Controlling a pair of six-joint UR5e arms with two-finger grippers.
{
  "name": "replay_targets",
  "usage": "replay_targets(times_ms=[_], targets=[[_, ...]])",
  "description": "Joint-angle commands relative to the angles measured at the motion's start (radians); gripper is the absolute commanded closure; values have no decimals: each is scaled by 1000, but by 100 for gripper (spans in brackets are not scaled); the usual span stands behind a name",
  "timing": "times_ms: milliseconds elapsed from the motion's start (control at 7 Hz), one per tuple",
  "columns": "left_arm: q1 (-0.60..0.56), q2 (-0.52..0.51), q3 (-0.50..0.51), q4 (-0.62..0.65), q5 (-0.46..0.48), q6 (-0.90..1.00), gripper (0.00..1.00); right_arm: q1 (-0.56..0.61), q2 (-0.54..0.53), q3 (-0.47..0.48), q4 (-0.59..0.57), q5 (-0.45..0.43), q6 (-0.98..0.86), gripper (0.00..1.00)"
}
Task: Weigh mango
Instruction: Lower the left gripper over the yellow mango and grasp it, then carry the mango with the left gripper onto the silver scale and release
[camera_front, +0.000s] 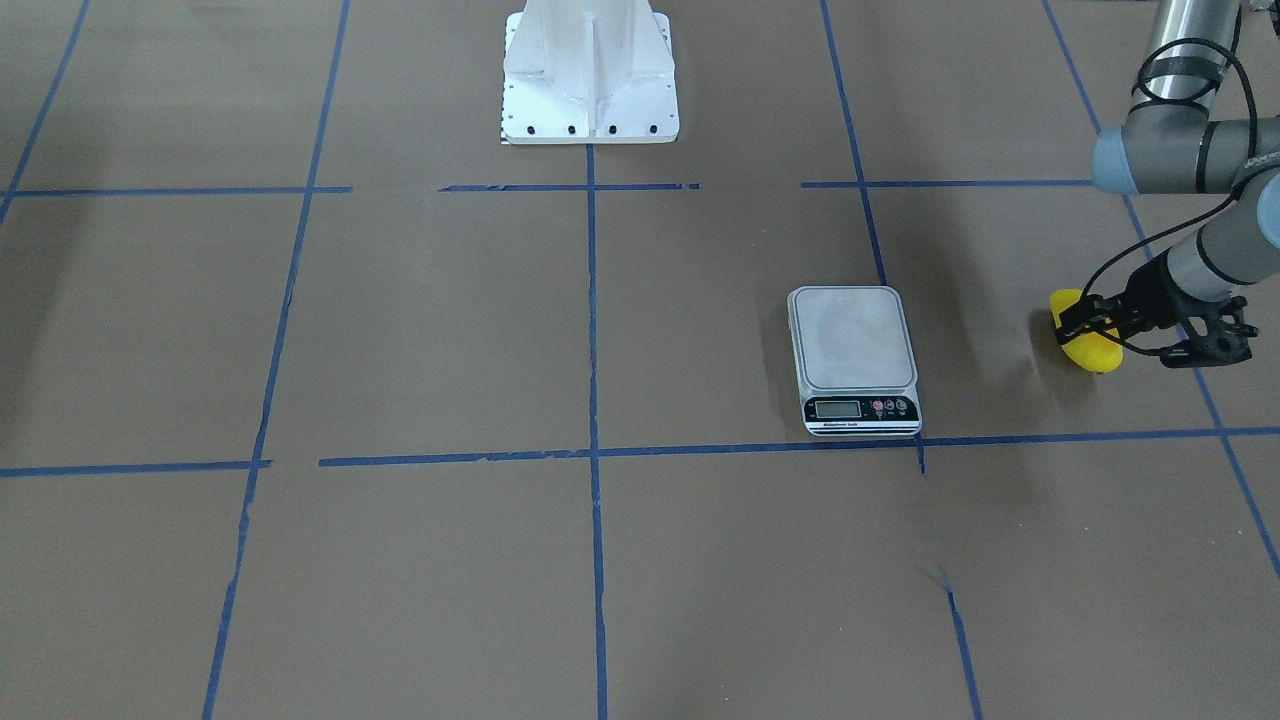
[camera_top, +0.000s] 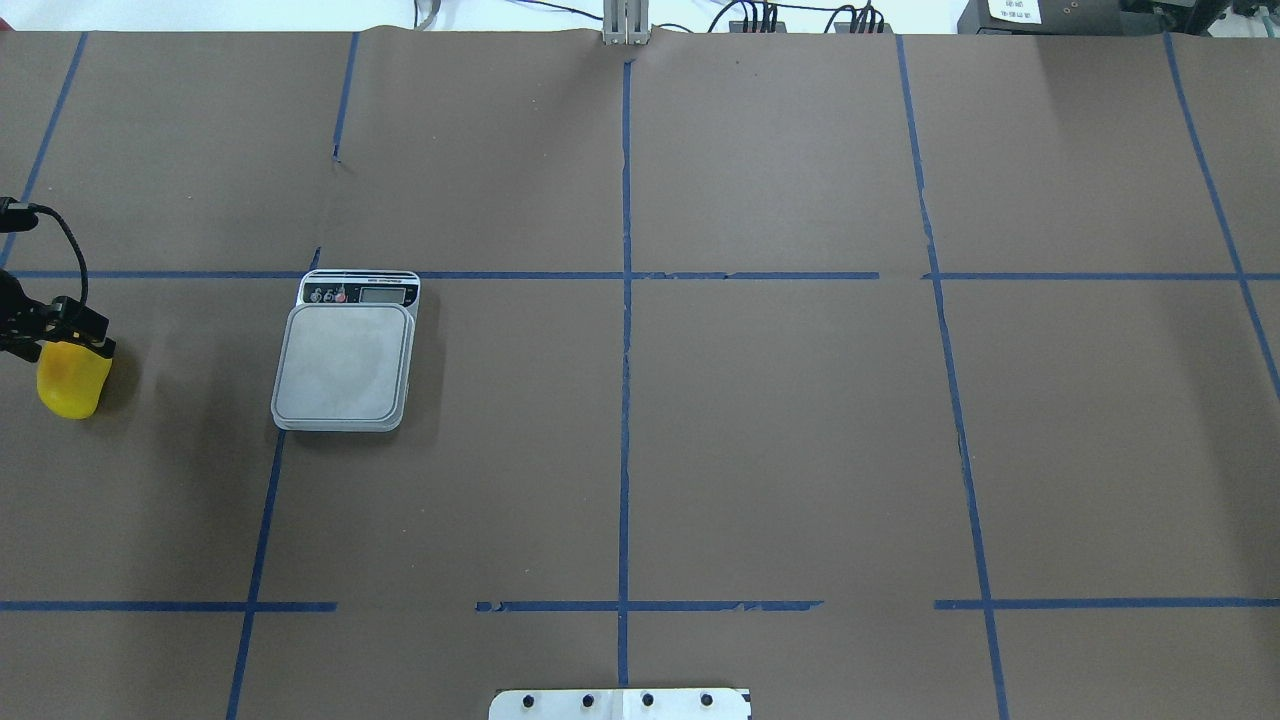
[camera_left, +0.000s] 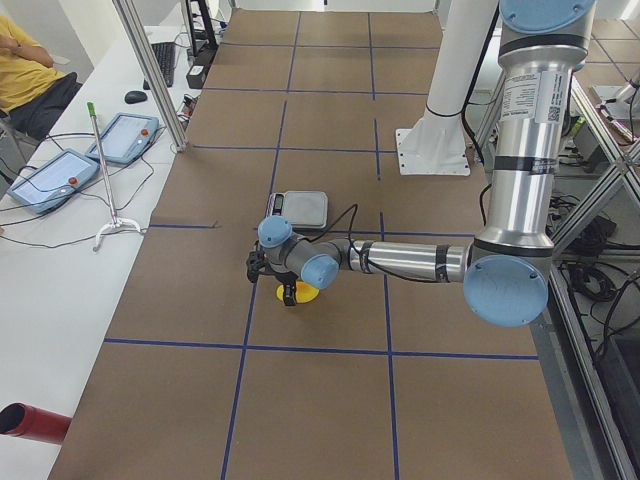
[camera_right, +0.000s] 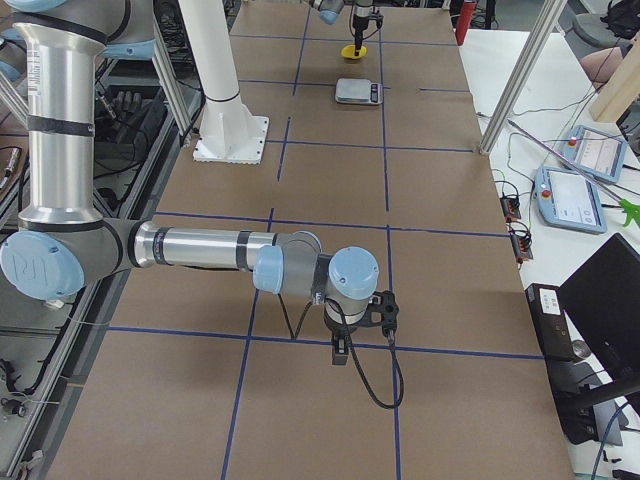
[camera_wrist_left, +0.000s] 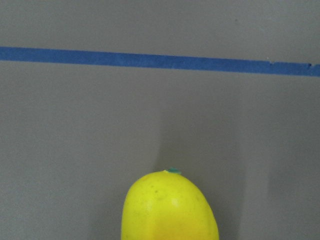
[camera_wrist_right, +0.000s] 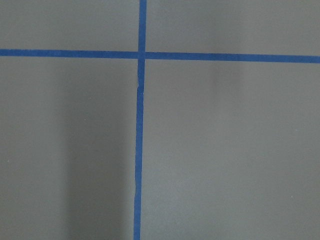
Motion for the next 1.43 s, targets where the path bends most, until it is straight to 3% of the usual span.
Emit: replay_targets(times_ms=[0,286,571,714,1000,1286], targets=[[2,-1,-23,10,19,-19,100,0,-1,0,0,0,0,0],[4,-18,-214,104,14,-146,100,0,-1,0,0,0,0,0],[25,-182,-210,111,16,-344,100,0,1,0,0,0,0,0],[106,-227,-204,111,24,-429,100,0,1,0,0,0,0,0],[224,-266,-186,111,36,-482,100,0,1,0,0,0,0,0],[241,-297,-141,108,83,-481,100,0,1,0,0,0,0,0]])
